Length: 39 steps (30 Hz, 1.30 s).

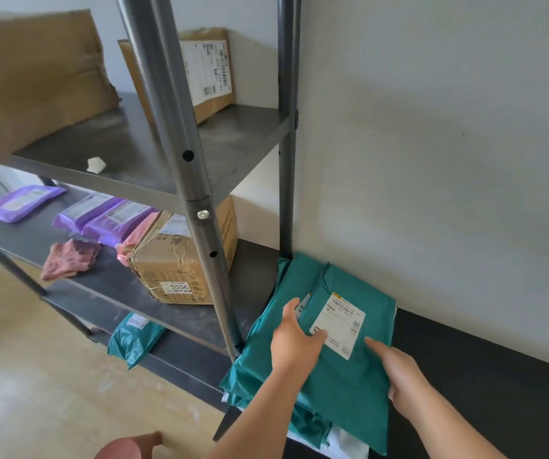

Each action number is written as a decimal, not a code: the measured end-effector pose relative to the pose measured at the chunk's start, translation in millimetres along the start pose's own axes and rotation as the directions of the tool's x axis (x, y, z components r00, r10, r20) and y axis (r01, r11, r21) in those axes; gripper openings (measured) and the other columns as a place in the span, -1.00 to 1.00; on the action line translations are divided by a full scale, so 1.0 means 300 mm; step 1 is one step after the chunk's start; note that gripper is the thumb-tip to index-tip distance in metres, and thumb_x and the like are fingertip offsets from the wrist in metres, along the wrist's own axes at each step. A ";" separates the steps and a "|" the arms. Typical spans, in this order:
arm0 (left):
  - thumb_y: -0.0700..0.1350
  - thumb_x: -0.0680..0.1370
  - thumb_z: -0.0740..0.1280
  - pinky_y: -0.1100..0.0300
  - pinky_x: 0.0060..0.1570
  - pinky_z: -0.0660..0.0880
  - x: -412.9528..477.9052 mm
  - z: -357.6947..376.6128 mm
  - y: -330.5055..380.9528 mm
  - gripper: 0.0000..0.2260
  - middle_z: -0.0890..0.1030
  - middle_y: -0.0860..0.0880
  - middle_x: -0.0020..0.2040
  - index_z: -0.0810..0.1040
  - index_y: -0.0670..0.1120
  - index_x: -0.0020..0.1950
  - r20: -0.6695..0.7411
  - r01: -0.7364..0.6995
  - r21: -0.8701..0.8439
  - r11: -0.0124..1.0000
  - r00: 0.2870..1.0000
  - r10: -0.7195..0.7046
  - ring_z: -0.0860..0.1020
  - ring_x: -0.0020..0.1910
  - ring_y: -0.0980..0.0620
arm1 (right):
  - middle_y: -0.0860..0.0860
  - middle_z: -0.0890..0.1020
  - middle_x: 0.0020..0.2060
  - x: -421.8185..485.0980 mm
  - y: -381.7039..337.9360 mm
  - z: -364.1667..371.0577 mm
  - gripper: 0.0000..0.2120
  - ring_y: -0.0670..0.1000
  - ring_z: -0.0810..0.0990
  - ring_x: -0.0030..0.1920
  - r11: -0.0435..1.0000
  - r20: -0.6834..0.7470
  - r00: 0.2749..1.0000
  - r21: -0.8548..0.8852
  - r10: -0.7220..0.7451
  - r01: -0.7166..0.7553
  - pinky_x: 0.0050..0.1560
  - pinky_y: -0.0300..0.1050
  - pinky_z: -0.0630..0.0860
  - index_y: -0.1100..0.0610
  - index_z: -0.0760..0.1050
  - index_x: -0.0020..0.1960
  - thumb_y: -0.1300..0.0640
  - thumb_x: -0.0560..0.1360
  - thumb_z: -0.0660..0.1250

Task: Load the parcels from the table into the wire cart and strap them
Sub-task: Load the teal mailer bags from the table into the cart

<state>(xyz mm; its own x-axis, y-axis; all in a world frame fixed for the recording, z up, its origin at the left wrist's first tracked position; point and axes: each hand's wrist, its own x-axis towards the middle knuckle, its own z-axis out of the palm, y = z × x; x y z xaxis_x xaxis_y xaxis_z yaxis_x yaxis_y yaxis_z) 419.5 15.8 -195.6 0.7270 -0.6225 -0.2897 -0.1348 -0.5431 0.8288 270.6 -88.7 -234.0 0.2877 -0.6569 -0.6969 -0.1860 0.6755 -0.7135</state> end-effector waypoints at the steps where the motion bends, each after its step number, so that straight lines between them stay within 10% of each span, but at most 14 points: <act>1: -0.06 0.45 0.45 0.41 -0.23 0.44 0.003 0.004 0.000 -0.33 0.56 0.18 0.13 0.23 0.13 0.50 0.022 0.008 -0.029 1.000 1.000 -0.007 0.56 -0.07 0.20 | 0.17 0.69 0.05 -0.001 -0.002 -0.010 -0.63 0.22 0.68 0.04 1.000 0.000 1.000 0.015 0.003 -0.003 0.18 0.20 0.56 0.22 0.55 0.24 0.06 0.50 0.45; 10: -0.22 0.35 0.53 0.17 0.03 0.59 0.014 0.113 0.000 -0.33 0.59 0.04 0.18 0.40 -0.03 0.42 0.251 0.025 -0.043 0.999 0.968 -0.013 0.59 0.10 0.04 | 0.12 0.69 0.03 -0.038 -0.032 -0.096 -0.61 0.18 0.67 0.01 0.989 -0.083 0.996 0.145 -0.032 0.044 0.04 0.11 0.60 0.12 0.54 0.19 0.00 0.44 0.51; 25: -0.12 0.46 0.42 0.40 -0.39 0.45 -0.128 0.407 0.082 -0.69 0.58 0.14 -0.10 0.43 0.04 0.15 0.480 -0.003 -0.080 0.997 0.877 0.041 0.58 -0.18 0.21 | 0.14 0.69 -0.01 -0.182 0.095 -0.436 -0.83 0.21 0.67 -0.01 0.937 -0.386 0.922 0.324 0.005 0.130 -0.08 0.11 0.60 0.12 0.55 0.08 0.30 0.61 0.21; 39: -0.06 0.47 0.39 0.15 -0.10 0.62 -0.585 0.771 0.150 -0.73 0.63 0.09 0.02 0.49 0.03 0.15 0.652 -0.145 0.001 0.989 0.751 0.110 0.63 -0.04 0.10 | 0.11 0.72 -0.11 -0.492 0.296 -0.936 -0.81 0.20 0.70 -0.09 0.885 -0.526 0.847 0.426 0.073 0.188 -0.17 0.10 0.61 0.07 0.57 -0.01 0.31 0.59 0.23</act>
<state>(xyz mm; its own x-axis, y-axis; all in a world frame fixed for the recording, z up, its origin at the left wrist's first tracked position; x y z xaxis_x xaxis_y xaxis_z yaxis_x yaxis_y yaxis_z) 130.3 -29.7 -218.2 0.0922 -0.8940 -0.4386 -0.2395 -0.4474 0.8617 -52.2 -25.7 -214.6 -0.2645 -0.6831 -0.6807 0.2901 0.6168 -0.7317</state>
